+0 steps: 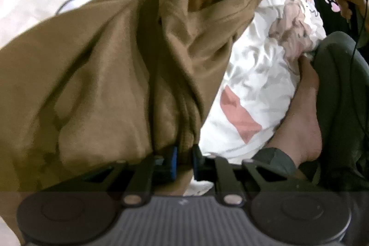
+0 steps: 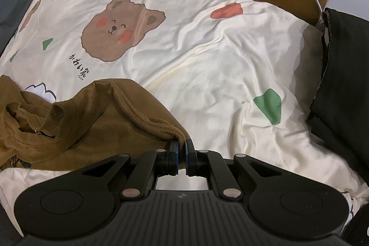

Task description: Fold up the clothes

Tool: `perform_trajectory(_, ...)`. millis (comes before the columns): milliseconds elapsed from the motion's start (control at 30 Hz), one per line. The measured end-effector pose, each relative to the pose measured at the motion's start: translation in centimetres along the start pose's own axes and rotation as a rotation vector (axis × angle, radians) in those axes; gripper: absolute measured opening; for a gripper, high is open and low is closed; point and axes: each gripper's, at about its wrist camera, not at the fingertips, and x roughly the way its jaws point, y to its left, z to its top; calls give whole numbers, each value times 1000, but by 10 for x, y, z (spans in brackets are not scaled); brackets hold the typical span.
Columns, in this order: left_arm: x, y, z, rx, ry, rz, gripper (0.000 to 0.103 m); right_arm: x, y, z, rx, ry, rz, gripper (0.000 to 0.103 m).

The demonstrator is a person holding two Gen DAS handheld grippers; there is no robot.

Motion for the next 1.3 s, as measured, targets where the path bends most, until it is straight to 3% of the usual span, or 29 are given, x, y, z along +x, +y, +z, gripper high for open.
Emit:
perform_trajectory(333,-57,-1,-10,-14,-135,160,11,-24,7,8,-15,-95,-29,5)
perform_trajectory(567,-125,-3,-33,-47,-300,320,10,-61,16,20,-24,-182,-12,5)
perform_trajectory(867,-190,-13,-66,-99,-502,512,9,-123,42,45,-129,-318,-19,5)
perform_trajectory(1067,-252,-20,-100,-213,-726,617,8,-184,67,68,-207,-454,-23,5)
perform_trajectory(1300,-319,-38,-132,-270,-918,708,8,-267,79,93,-266,-625,-56,5)
